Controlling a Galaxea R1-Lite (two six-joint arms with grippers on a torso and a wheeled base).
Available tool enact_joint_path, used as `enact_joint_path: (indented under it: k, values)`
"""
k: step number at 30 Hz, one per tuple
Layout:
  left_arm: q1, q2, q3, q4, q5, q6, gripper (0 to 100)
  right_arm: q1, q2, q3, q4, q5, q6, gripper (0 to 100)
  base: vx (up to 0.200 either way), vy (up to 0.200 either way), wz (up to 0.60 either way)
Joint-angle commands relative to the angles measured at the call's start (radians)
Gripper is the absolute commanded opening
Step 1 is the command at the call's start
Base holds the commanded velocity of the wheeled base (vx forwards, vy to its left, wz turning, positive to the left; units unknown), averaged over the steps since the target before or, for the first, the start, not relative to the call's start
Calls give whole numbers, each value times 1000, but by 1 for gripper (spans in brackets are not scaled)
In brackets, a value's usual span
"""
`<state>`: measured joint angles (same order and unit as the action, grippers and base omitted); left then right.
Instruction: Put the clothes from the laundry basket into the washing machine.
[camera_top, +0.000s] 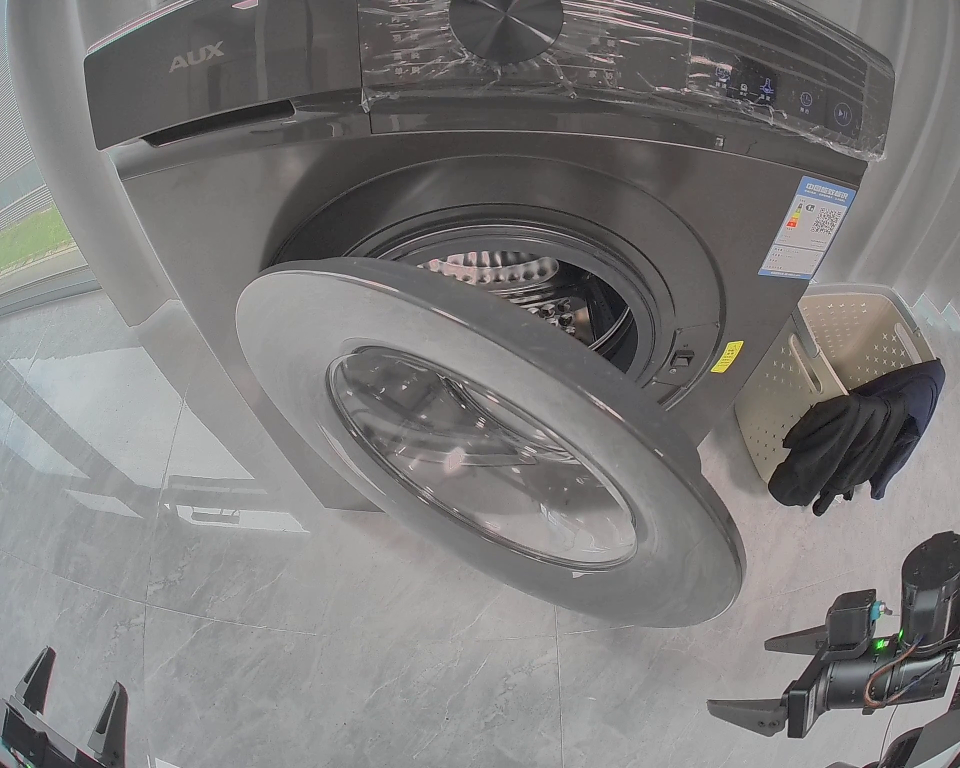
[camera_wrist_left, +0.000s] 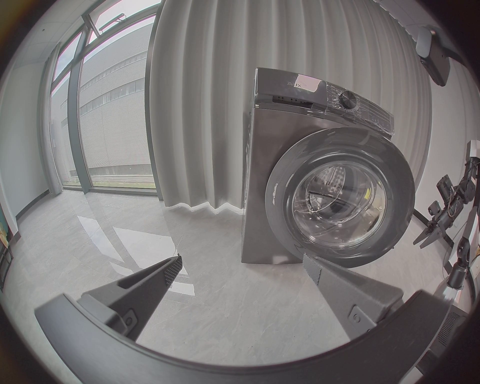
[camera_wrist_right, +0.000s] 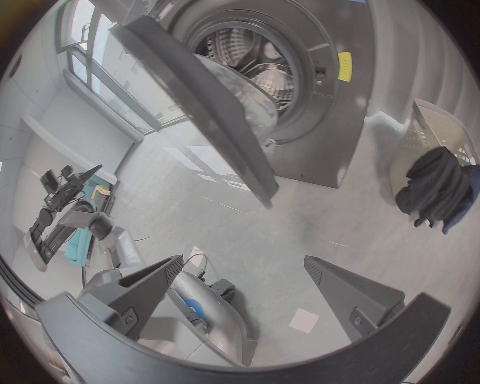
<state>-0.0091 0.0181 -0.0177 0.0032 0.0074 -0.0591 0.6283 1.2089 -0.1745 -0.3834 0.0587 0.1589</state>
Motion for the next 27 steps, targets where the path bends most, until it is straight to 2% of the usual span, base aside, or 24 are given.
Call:
enact_joint_path:
  k: [1,4,9,11,16,19,23,27]
  values:
    - [0,-13,16,0,0,-1,100,-144,4,3,-5,-13,-19,100,0,0,0]
    - [0,-13,16,0,0,-1,100,-179,18,-33,-2,-13,-21,100,0,0,0]
    - [0,-13,16,0,0,-1,100,-236,103,-154,-8,-13,-29,100,0,0,0]
    - [0,-13,16,0,0,-1,100,-239,146,-215,-11,-13,-29,100,0,0,0]
    - [0,-13,16,0,0,-1,100,-226,212,-287,-9,-13,-32,100,0,0,0]
    - [0,-13,16,0,0,-1,100,-205,221,-284,-9,-11,-33,100,0,0,0]
    - [0,-13,16,0,0,-1,100,-104,196,-224,-11,-10,-27,100,0,0,0]
    - [0,-13,16,0,0,-1,100,-39,144,-177,-11,-7,-21,100,0,0,0]
